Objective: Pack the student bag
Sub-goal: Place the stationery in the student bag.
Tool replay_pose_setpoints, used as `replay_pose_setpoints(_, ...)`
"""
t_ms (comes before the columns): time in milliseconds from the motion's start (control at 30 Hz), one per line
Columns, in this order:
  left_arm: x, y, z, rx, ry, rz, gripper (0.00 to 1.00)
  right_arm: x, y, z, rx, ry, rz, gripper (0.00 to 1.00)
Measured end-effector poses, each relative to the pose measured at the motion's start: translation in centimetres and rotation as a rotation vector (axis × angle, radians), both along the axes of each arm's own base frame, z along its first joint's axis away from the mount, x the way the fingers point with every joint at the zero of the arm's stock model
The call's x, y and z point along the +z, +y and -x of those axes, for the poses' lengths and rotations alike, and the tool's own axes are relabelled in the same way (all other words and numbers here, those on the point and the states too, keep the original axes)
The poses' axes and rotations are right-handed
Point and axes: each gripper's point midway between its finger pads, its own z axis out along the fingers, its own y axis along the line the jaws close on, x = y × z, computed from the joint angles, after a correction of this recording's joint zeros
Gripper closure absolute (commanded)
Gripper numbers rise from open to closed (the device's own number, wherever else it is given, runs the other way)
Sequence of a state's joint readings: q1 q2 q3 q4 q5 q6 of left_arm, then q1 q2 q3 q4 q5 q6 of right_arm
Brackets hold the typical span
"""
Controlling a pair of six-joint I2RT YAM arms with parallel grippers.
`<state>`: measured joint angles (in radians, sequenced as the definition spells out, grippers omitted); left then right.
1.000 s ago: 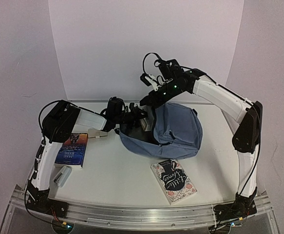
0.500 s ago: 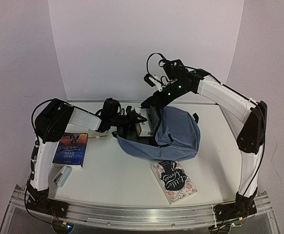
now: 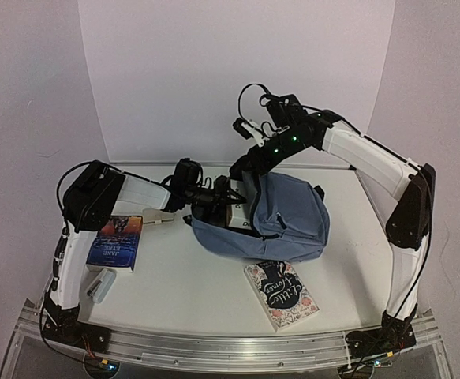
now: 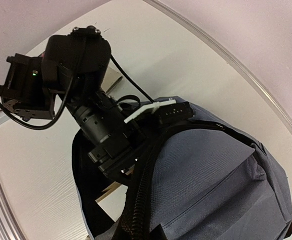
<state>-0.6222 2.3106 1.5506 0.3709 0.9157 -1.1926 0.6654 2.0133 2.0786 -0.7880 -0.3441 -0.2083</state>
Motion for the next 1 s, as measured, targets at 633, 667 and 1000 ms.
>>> replay_pose_setpoints(633,-4.1,-0.7,-1.5,0.092,0.012,-0.217,0.03,0.1,0.0,-0.5,-0.019,0.04,-0.042,1.0)
replay_pose_setpoints(667,-3.8,-0.2,-1.4,0.104,0.001,-0.24,0.01,-0.1,-0.2,-0.7,-0.027,0.046,-0.043,1.0)
replay_pose_setpoints(1000,1.7,3.9,-2.4,0.239,-0.146,-0.326,0.0,-4.6,-8.7,-4.5,-0.255,0.154,-0.002,1.0)
